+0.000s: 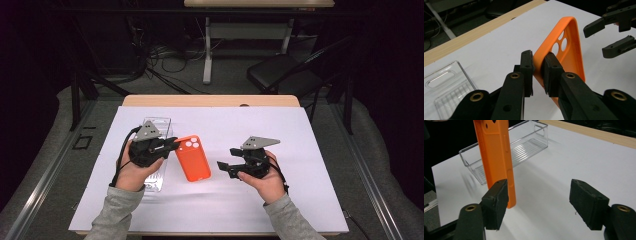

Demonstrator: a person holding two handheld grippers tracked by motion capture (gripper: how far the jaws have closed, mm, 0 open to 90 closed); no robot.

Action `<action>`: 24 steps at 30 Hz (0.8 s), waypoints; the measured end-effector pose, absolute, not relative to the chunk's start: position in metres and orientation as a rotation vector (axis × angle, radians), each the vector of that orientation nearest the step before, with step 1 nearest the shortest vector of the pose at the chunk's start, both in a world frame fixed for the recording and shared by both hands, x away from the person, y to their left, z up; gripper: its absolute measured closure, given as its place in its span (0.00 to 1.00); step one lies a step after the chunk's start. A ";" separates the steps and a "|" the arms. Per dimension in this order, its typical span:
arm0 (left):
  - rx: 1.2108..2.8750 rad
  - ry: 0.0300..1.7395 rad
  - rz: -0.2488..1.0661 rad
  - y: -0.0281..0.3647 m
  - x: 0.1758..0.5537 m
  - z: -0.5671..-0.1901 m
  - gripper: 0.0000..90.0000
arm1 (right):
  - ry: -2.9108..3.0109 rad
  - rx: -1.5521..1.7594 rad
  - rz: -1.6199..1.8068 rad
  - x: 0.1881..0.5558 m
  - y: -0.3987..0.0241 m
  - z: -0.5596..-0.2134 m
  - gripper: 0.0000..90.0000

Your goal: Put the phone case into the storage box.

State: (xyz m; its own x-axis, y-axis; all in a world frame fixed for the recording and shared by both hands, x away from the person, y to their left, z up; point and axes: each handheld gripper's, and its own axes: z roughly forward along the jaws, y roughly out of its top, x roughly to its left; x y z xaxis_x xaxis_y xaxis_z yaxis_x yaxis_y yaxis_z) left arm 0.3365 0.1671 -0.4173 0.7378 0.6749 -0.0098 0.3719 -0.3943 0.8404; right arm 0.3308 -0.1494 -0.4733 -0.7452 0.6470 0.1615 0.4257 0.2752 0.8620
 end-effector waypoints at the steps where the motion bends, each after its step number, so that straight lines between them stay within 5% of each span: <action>1: 2.023 0.795 0.420 0.169 0.337 -0.417 0.89 | 2.321 0.996 1.456 0.331 -0.149 -0.473 0.33; 24: 1.941 0.878 0.407 0.206 0.344 -0.410 0.89 | 2.296 1.042 1.428 0.335 -0.156 -0.472 0.25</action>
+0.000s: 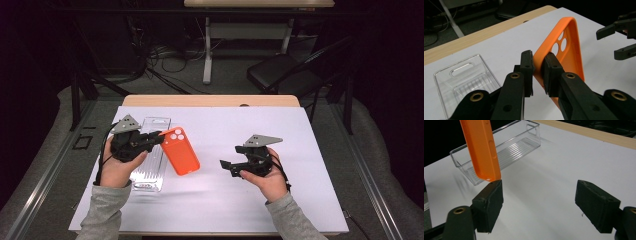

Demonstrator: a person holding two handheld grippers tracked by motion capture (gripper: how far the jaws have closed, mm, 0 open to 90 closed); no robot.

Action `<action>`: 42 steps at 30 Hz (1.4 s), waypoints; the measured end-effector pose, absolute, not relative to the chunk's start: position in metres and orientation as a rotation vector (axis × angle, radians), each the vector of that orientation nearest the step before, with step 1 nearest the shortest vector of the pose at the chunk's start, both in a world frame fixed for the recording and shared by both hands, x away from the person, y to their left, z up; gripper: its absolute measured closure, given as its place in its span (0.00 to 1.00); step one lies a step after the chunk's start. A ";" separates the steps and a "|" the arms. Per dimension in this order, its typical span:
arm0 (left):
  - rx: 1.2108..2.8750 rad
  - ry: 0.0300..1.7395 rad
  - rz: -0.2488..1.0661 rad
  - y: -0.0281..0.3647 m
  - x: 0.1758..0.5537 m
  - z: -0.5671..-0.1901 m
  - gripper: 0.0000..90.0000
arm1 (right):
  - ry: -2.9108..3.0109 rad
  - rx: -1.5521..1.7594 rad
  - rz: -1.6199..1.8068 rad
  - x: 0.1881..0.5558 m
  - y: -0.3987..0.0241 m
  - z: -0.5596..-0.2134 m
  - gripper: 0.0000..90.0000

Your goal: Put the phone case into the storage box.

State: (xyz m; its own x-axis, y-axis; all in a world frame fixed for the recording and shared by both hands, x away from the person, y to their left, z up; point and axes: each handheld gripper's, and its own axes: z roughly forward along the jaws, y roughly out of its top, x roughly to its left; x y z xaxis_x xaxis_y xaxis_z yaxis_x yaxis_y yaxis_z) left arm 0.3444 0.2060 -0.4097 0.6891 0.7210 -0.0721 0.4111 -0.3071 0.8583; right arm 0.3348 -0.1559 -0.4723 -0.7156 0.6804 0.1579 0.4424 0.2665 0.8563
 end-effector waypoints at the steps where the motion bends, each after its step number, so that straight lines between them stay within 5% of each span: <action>1: 1.936 0.881 0.403 0.207 0.345 -0.410 0.89 | 2.296 1.044 1.427 0.335 -0.157 -0.472 0.25; 42: 1.885 0.887 0.473 0.230 0.347 -0.409 0.89 | 2.219 1.099 1.459 0.339 -0.168 -0.472 0.16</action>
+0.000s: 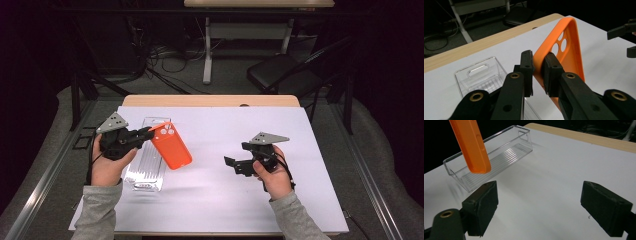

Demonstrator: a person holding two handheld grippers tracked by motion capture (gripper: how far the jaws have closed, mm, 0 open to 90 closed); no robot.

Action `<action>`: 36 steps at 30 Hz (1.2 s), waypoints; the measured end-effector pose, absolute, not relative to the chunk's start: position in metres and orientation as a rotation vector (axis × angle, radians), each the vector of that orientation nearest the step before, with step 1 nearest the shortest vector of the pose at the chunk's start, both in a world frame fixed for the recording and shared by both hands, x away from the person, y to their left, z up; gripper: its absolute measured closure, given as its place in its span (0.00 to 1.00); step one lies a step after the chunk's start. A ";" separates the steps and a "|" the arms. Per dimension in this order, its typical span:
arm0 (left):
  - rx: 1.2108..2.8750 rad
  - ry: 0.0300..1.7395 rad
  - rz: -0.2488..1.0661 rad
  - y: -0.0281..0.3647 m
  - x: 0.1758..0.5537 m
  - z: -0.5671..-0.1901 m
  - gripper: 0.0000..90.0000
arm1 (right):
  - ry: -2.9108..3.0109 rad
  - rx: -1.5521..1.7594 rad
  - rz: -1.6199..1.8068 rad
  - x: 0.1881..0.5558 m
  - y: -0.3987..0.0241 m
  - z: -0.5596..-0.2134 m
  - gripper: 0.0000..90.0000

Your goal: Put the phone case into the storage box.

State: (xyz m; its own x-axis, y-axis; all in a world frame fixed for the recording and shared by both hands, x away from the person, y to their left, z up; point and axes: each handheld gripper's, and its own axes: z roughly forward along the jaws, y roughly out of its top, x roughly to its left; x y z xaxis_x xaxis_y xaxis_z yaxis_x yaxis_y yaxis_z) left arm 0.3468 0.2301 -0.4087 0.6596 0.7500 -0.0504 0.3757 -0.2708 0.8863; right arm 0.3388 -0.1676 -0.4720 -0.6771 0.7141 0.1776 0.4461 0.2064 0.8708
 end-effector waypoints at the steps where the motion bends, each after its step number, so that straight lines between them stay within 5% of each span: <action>1: 1.883 0.888 0.474 0.230 0.347 -0.409 0.89 | 2.215 1.105 1.462 0.339 -0.168 -0.472 0.16; 36: 1.787 0.943 0.584 0.256 0.345 -0.403 0.89 | 2.186 1.137 1.461 0.341 -0.175 -0.473 0.16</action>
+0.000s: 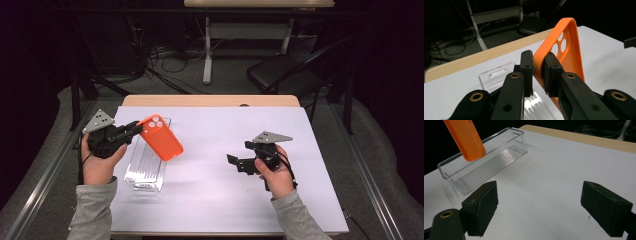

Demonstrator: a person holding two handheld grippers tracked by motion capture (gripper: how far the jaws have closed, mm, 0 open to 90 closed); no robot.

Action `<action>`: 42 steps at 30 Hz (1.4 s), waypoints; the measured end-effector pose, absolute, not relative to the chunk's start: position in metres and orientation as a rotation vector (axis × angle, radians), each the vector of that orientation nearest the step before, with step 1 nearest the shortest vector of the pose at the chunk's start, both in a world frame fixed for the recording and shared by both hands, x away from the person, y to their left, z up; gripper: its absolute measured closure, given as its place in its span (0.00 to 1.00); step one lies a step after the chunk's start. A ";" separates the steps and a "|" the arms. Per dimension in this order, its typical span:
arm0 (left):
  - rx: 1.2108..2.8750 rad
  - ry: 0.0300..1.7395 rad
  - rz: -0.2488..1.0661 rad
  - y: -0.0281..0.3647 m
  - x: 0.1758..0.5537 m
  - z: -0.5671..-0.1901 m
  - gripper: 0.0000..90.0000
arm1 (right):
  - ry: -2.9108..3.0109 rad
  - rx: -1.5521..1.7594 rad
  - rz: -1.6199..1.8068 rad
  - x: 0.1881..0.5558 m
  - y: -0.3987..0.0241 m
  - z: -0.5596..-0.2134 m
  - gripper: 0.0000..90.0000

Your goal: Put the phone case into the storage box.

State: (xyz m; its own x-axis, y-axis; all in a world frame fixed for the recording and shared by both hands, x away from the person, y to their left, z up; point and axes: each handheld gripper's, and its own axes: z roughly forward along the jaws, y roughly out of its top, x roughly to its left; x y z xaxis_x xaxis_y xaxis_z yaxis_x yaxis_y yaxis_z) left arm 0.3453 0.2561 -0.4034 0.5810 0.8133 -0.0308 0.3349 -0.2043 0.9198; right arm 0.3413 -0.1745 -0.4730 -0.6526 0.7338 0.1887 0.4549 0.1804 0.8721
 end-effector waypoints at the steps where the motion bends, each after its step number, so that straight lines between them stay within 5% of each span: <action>1: 1.781 0.949 0.587 0.257 0.345 -0.403 0.89 | 2.184 1.138 1.462 0.341 -0.174 -0.473 0.16; 18: 1.714 1.020 0.640 0.281 0.344 -0.403 0.89 | 2.188 1.140 1.455 0.342 -0.175 -0.474 0.16; 42: 1.807 1.036 0.646 0.271 0.407 -0.399 0.89 | 2.183 1.161 1.460 0.344 -0.179 -0.475 0.16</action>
State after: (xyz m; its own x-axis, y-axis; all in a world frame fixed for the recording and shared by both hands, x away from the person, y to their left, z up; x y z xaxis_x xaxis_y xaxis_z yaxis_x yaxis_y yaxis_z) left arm 0.4067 0.2705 -0.3988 0.5067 0.8621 -0.0035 0.3763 -0.2175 0.9006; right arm 0.3442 -0.1790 -0.4746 -0.6424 0.7397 0.2005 0.4678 0.1713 0.8671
